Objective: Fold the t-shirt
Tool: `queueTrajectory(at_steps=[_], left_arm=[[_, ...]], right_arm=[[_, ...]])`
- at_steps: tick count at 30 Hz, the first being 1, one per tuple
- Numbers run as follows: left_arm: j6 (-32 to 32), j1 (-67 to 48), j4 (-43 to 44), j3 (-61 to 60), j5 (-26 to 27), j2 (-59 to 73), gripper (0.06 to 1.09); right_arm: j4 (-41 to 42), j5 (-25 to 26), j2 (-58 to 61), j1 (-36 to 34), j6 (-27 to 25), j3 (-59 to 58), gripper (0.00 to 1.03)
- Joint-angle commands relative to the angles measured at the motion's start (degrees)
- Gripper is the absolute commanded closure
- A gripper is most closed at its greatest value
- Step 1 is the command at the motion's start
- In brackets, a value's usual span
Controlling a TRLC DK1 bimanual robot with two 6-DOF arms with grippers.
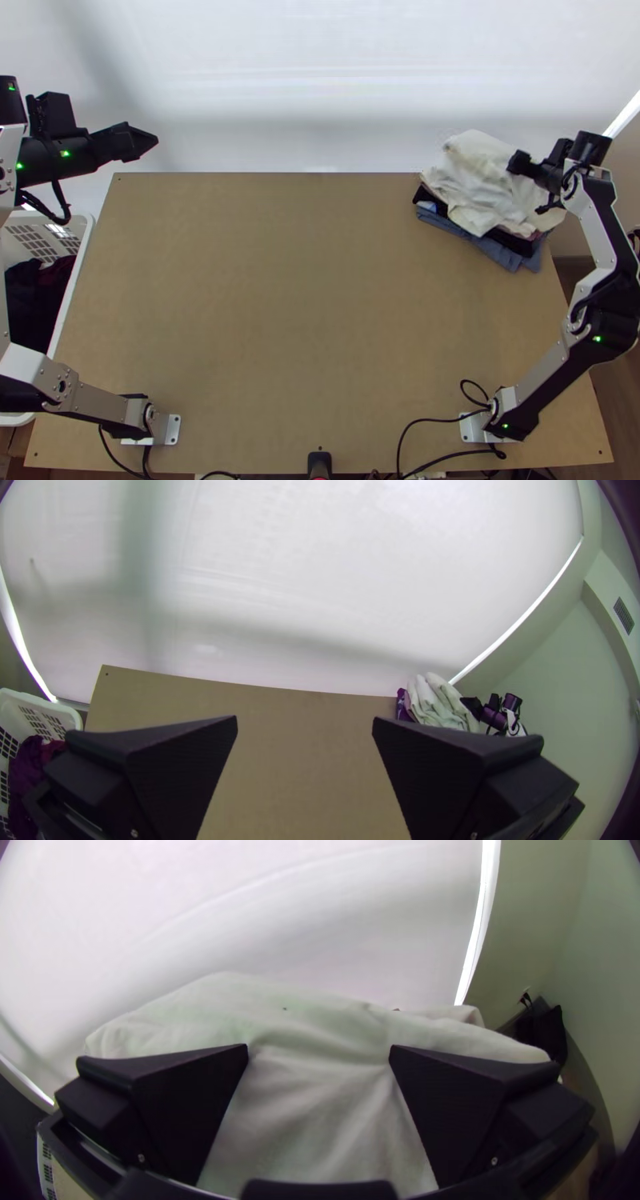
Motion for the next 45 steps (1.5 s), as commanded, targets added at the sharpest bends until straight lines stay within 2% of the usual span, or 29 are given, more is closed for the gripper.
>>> queueTrajectory(at_steps=[1,4,8,13,20,26,34,37,39,43,45], left_arm=[[0.86,0.33,-0.28,1.45,0.63,-1.16,0.1],[0.86,0.33,-0.28,1.45,0.63,-1.16,0.1],[0.86,0.33,-0.28,1.45,0.63,-1.16,0.1],[0.86,0.33,-0.64,1.1,0.63,-1.25,0.1],[0.86,0.5,-0.46,1.36,0.63,-2.56,0.1],[0.86,0.76,-0.28,1.36,0.63,-3.09,0.1],[0.51,2.08,0.33,1.36,0.54,-4.32,0.1],[0.24,2.79,0.68,1.36,0.54,-4.85,0.1],[0.15,2.96,0.86,1.27,0.54,-5.11,0.1],[0.15,3.49,1.21,0.83,0.54,-5.46,0.1],[0.07,3.49,1.21,0.57,0.54,-5.73,0.1]], right_arm=[[0.46,0.71,1.34,-0.61,0.45,-1.04,0.04],[4.5,0.97,0.29,-0.69,-0.34,-6.05,0.04],[15.14,1.5,-2.09,-0.61,-4.38,-15.45,0.04],[21.73,3.17,-2.79,-0.34,-8.43,-20.99,0.04],[21.03,5.1,-12.11,-0.25,-7.46,-13.25,0.04],[22.17,8.44,-10.26,6.16,-8.95,-8.59,0.04],[31.92,12.4,-1.65,11.44,-14.58,-9.39,0.04],[35.09,14.07,0.29,11.88,-20.29,-12.9,0.04],[34.38,15.56,0.99,11.96,-24.16,-15.36,0.04],[34.12,16.88,-0.94,11.35,-24.07,-17.47,0.04],[33.42,16.97,-3.93,10.82,-22.31,-17.03,0.04]])
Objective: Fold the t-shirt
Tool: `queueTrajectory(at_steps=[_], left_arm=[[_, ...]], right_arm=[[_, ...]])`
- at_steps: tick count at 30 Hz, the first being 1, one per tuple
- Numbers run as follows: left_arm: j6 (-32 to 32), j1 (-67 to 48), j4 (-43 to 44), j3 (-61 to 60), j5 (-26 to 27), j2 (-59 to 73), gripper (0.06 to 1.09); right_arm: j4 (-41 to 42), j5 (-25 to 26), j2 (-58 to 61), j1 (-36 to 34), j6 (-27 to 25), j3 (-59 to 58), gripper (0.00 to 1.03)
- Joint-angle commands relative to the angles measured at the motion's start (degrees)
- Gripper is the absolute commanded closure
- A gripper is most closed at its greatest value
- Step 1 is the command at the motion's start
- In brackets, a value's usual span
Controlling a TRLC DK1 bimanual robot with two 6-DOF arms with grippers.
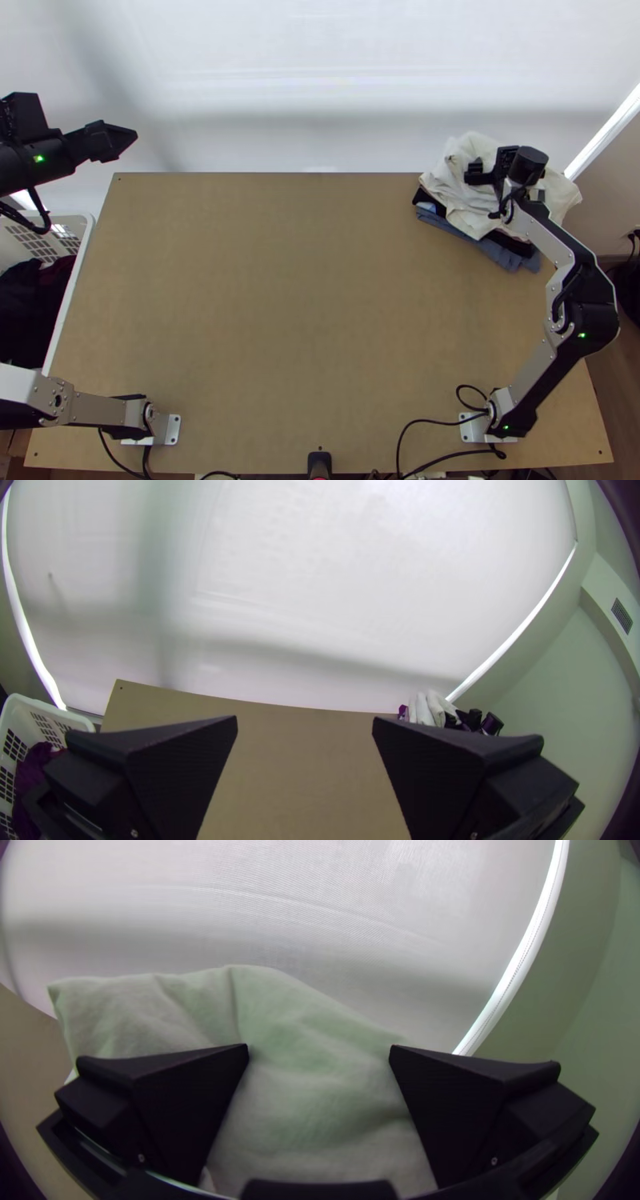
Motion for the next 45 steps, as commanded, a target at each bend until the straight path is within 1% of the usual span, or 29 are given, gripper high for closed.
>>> queueTrajectory(at_steps=[1,2,5,7,8,10,12,14,15,16,17,18,20,22,24,26,28,31,33,37,39,41,42,45], left_arm=[[0.18,0.49,0.8,0.28,0.56,-1.95,0.1],[0.18,0.67,1.24,-0.07,0.56,-2.39,0.1],[0.18,2.25,4.31,-0.6,-0.84,-3.79,0.1],[0.0,2.43,7.3,-0.95,-4.45,-4.94,0.1],[0.18,2.43,9.23,-1.83,-6.91,-5.64,0.1],[0.44,2.43,14.07,-5.08,-12.01,-8.1,0.1],[0.35,2.52,21.27,-12.02,-14.55,-11.97,0.1],[0.44,3.04,30.33,-20.99,-16.75,-17.24,0.1],[0.35,3.57,34.9,-25.56,-18.77,-19.97,0.1],[0.35,4.01,39.91,-30.39,-21.41,-22.95,0.1],[0.18,4.63,45.62,-35.31,-23.61,-25.94,0.1],[-0.09,5.24,50.01,-39.8,-24.13,-28.75,0.1],[0.7,6.65,57.49,-47.18,-27.03,-33.5,0.1],[0.97,9.02,62.49,-53.24,-27.91,-37.54,0.1],[1.49,11.74,69.53,-60.01,-28.53,-42.11,0.1],[2.64,14.03,77.44,-68.62,-28.53,-47.3,0.1],[4.48,15.0,84.99,-78.03,-28.62,-52.75,0.1],[5.54,15.17,88.16,-89.89,-28.62,-60.39,0.1],[5.54,15.0,88.33,-95.34,-28.53,-64.61,0.1],[6.06,13.06,88.25,-106.5,-28.35,-72.7,0.1],[6.06,11.04,87.46,-110.72,-28.44,-76.57,0.1],[5.98,9.9,85.26,-114.15,-28.44,-79.82,0.1],[6.06,9.11,83.15,-115.73,-28.35,-81.22,0.1],[6.77,7.53,82.8,-121.01,-28.44,-83.95,0.1]], right_arm=[[-0.18,1.43,-5.75,-1.03,0.55,-0.07,0.04],[-1.32,1.6,-7.86,-1.29,1.08,0.55,0.04],[-2.64,1.6,-16.48,-1.73,5.12,1.42,0.04],[-2.73,1.52,-22.37,-2.08,8.55,1.34,0.04],[-2.64,1.52,-25.27,-2.35,10.57,1.07,0.04],[-0.79,1.43,-30.8,-2.87,12.86,0.72,0.04],[0.61,1.34,-35.37,-3.14,14.88,0.72,0.04],[1.58,1.34,-39.94,-3.14,15.14,0.63,0.04],[1.49,1.16,-42.49,-2.96,15.49,0.11,0.04],[1.58,0.37,-45.13,-2.79,15.49,-0.86,0.04],[1.58,-1.74,-48.29,-2.7,15.49,-2.18,0.04],[1.76,-3.58,-51.11,-2.35,15.49,-3.67,0.04],[2.81,-6.13,-57.0,-1.03,15.23,-7.89,0.04],[3.43,-8.42,-62.88,0.82,14.44,-13.52,0.04],[3.51,-9.21,-67.89,3.02,13.21,-19.76,0.04],[4.04,-9.21,-72.55,5.21,13.3,-26.61,0.04],[4.66,-9.21,-77.56,6.79,14.79,-32.85,0.04],[6.15,-9.21,-84.07,7.94,14.97,-42.7,0.04],[7.03,-9.21,-87.41,8.46,14.97,-49.29,0.04],[7.2,-8.77,-91.27,8.9,19.19,-59.31,0.04],[7.38,-8.68,-91.89,8.99,19.27,-64.32,0.04],[7.38,-8.68,-93.03,10.49,18.92,-68.89,0.04],[7.56,-8.24,-94.26,11.36,18.22,-71.35,0.04],[7.73,-6.75,-100.41,13.3,17.52,-76.71,0.04]])
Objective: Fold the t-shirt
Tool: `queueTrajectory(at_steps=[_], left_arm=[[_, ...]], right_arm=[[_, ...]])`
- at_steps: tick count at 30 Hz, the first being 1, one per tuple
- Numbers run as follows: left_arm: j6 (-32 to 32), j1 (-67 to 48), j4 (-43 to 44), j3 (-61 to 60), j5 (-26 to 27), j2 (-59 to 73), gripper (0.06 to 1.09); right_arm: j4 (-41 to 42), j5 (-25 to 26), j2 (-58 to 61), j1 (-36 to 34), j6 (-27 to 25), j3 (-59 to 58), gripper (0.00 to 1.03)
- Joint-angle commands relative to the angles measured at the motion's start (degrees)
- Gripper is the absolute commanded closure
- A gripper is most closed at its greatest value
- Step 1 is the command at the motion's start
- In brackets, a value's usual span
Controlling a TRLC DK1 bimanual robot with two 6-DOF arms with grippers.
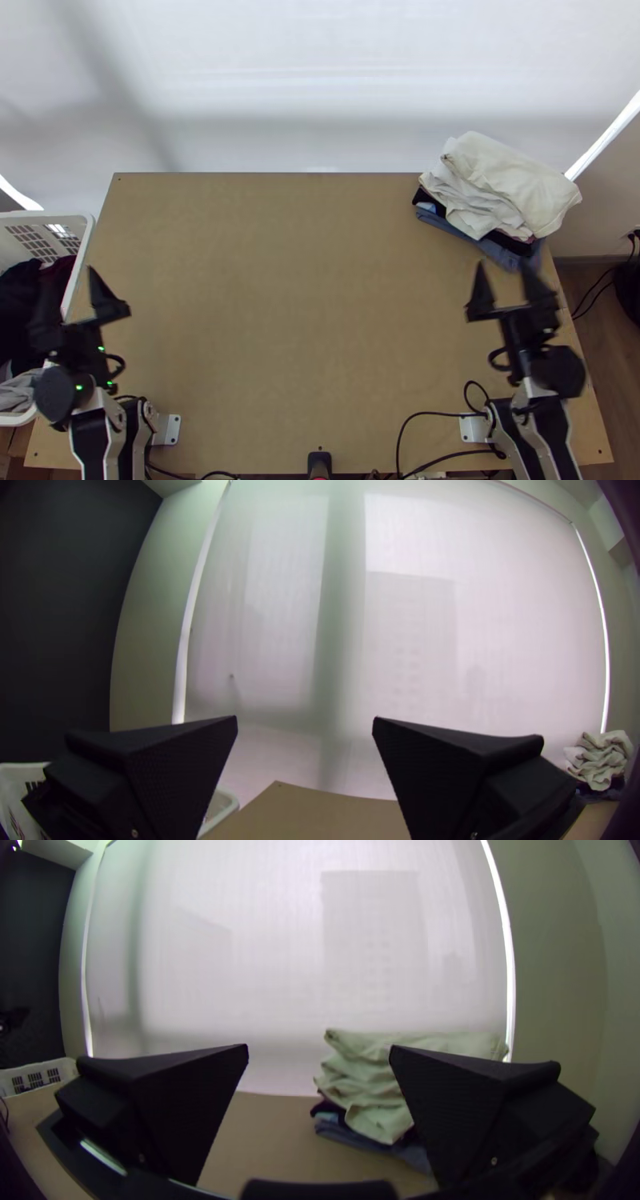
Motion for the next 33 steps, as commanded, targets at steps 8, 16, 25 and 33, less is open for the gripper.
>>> queueTrajectory(at_steps=[8,16,25,33], left_arm=[[0.38,-1.44,-12.5,-9.5,-0.05,-5.02,0.1],[-0.5,-1.09,-15.31,-9.15,0.74,-5.02,0.1],[-0.5,-1.09,-15.31,-9.15,0.83,-5.02,0.1],[-0.5,-1.09,-15.31,-9.15,0.83,-5.02,0.1]], right_arm=[[-17.63,5.3,-15.16,2.55,0.43,-7.33,0.04],[-20.54,5.21,-14.9,-2.2,0.08,-7.07,0.04],[-20.54,5.21,-14.9,-2.11,0.08,-7.07,0.04],[-20.54,5.3,-14.9,-2.11,0.08,-7.07,0.04]])
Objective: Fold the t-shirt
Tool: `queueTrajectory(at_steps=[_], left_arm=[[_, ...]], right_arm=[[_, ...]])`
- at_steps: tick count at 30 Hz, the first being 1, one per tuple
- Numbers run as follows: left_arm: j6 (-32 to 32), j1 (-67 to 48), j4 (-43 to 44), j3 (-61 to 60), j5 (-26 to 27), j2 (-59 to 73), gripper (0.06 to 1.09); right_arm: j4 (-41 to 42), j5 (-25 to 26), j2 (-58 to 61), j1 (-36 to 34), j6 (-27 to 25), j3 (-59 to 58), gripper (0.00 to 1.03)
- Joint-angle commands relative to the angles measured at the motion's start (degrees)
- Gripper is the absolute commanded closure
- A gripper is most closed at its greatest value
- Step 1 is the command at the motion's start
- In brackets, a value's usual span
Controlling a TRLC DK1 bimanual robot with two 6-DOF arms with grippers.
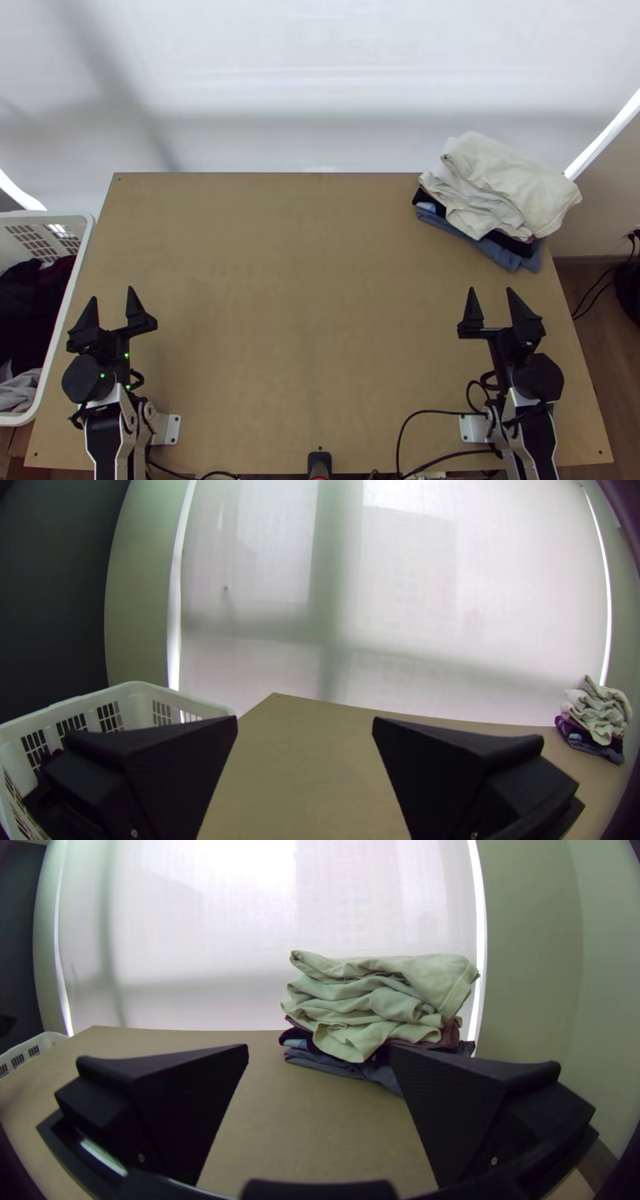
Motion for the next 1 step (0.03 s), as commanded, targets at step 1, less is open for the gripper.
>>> queueTrajectory(at_steps=[1], left_arm=[[-0.85,0.31,-1.21,-2.11,0.2,-0.36,0.1]], right_arm=[[-0.69,0.49,-0.12,-0.38,0.05,-0.47,0.04]])
